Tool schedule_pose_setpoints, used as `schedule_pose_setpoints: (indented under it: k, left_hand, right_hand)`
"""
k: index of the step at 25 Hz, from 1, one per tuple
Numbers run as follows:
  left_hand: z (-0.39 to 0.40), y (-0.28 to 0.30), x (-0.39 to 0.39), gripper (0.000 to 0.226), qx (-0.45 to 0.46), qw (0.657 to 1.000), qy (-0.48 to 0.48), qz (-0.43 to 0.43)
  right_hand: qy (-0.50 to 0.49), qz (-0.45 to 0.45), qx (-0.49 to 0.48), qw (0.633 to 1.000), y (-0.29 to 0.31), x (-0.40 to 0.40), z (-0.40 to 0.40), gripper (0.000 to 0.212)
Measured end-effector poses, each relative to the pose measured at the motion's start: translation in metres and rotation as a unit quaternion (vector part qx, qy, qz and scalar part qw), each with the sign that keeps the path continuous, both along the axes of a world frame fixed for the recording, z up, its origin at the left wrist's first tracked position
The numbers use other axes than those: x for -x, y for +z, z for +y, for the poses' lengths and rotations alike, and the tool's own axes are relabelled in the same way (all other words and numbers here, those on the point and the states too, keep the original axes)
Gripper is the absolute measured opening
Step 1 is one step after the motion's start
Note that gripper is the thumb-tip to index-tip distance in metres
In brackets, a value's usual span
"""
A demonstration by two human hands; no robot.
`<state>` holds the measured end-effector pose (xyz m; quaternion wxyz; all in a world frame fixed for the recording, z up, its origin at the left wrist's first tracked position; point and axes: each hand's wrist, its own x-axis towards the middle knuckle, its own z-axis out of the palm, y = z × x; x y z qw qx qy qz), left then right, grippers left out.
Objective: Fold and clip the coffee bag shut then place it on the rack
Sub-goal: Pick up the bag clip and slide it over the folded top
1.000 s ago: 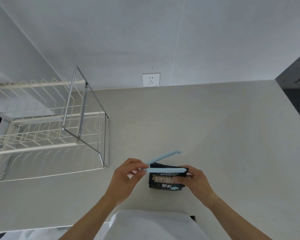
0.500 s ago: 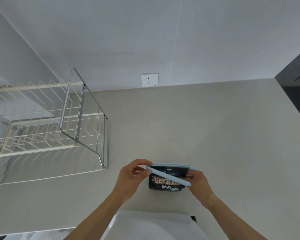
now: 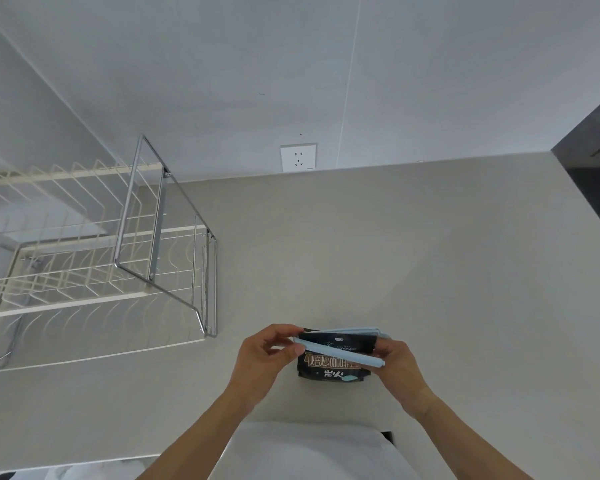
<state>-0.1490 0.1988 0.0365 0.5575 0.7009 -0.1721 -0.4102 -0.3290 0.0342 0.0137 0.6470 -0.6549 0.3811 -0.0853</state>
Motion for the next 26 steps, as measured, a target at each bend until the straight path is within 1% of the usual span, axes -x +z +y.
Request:
schedule_pose_setpoints:
  k: [3, 9, 13, 17, 20, 23, 24, 26]
  left_hand:
    - [-0.001, -0.001, 0.0, 0.026, -0.008, 1.0, -0.003, -0.006]
    - [-0.006, 0.001, 0.008, 0.025, -0.023, 1.0, 0.002, -0.022]
    - [-0.009, 0.003, 0.012, 0.025, -0.031, 0.999, 0.027, -0.015]
    - [-0.011, 0.007, 0.012, 0.024, -0.025, 0.999, 0.026, -0.008]
    - [-0.013, 0.008, 0.014, 0.022, -0.032, 0.999, 0.036, -0.014]
    - [-0.013, 0.007, 0.015, 0.02, -0.032, 0.998, 0.045, -0.03]
    - [-0.013, 0.006, 0.014, 0.019, -0.031, 0.998, 0.045, -0.034]
    - [-0.012, 0.005, 0.014, 0.02, -0.028, 0.998, 0.04, -0.036]
  right_hand:
    - [-0.001, 0.0, -0.006, 1.0, 0.001, -0.001, -0.002, 0.053]
    - [-0.031, -0.024, -0.047, 0.998, 0.003, 0.0, 0.002, 0.039]
    - [-0.037, -0.027, -0.067, 0.997, 0.002, 0.0, 0.001, 0.034]
    - [-0.051, -0.025, -0.088, 0.994, 0.001, 0.001, 0.002, 0.029]
    - [-0.055, -0.021, -0.108, 0.992, 0.002, 0.003, 0.0, 0.034]
    - [-0.057, -0.056, -0.153, 0.985, 0.004, 0.012, -0.001, 0.06]
    - [-0.065, -0.071, -0.169, 0.981, 0.005, 0.015, -0.001, 0.066]
    - [-0.083, -0.085, -0.172, 0.978, 0.005, 0.021, -0.002, 0.063]
